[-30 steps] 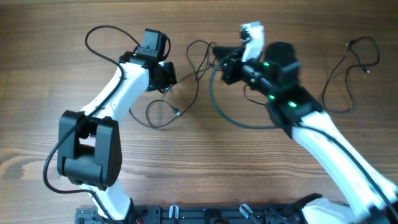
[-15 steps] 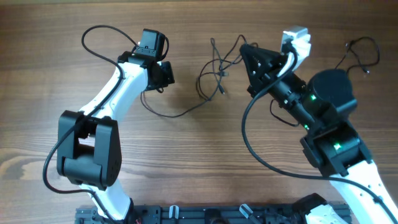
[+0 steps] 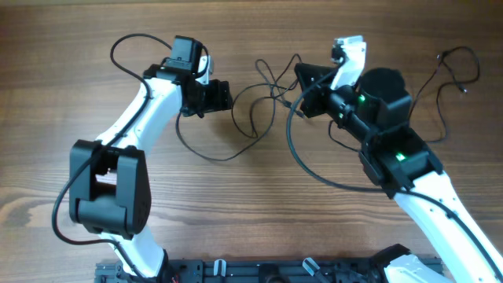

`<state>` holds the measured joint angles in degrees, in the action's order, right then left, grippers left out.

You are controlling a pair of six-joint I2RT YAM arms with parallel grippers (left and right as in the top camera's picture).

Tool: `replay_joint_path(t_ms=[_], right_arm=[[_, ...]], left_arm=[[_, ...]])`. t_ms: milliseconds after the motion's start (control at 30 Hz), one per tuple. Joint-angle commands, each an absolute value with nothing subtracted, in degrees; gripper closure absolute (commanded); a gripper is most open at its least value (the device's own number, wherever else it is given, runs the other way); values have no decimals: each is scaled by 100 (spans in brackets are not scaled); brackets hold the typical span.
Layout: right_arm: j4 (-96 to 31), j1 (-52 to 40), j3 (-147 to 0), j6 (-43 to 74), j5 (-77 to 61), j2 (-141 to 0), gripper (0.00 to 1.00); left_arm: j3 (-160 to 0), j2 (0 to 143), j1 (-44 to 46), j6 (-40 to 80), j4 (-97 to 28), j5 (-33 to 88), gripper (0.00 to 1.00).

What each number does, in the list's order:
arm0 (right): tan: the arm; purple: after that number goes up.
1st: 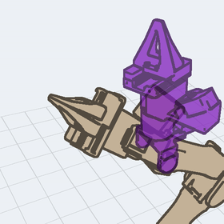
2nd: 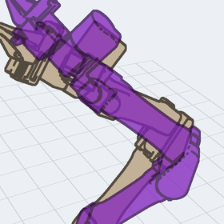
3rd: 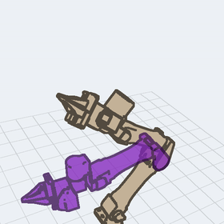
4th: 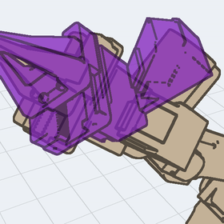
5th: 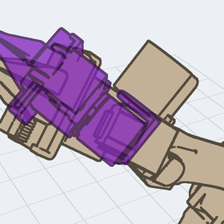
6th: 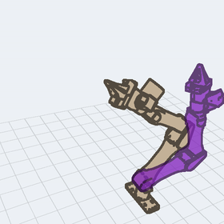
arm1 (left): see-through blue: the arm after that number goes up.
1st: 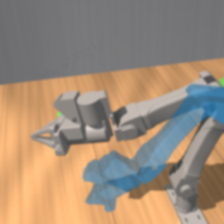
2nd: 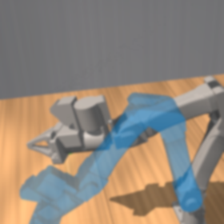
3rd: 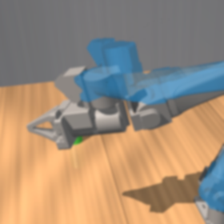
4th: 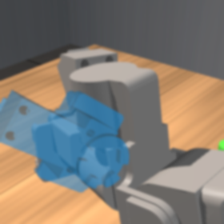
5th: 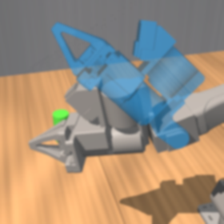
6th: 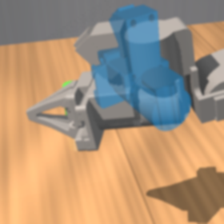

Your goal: Untangle cables

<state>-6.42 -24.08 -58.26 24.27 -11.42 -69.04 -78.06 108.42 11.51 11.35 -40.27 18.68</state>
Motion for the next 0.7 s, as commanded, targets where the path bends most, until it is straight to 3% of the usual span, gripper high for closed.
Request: replay_joint_path(t_ms=[0, 233, 400, 667], right_arm=[[-541, -2401, -5898, 2563, -1291, -7057, 96], [-694, -2403, -5898, 2569, -1570, -7343, 96], [-727, -2403, -5892, 2707, -2187, -7725, 96], [-635, -2403, -5892, 3175, -3076, -8641, 96]], left_arm=[[-7769, 10855, 792, 263, -4040, 3664, 21], [-7767, 10855, 454, 169, -4080, 4259, 20], [-7767, 10855, 504, 169, -4073, 4257, 13], [-7767, 10855, 504, 172, -4062, 4189, 18]])
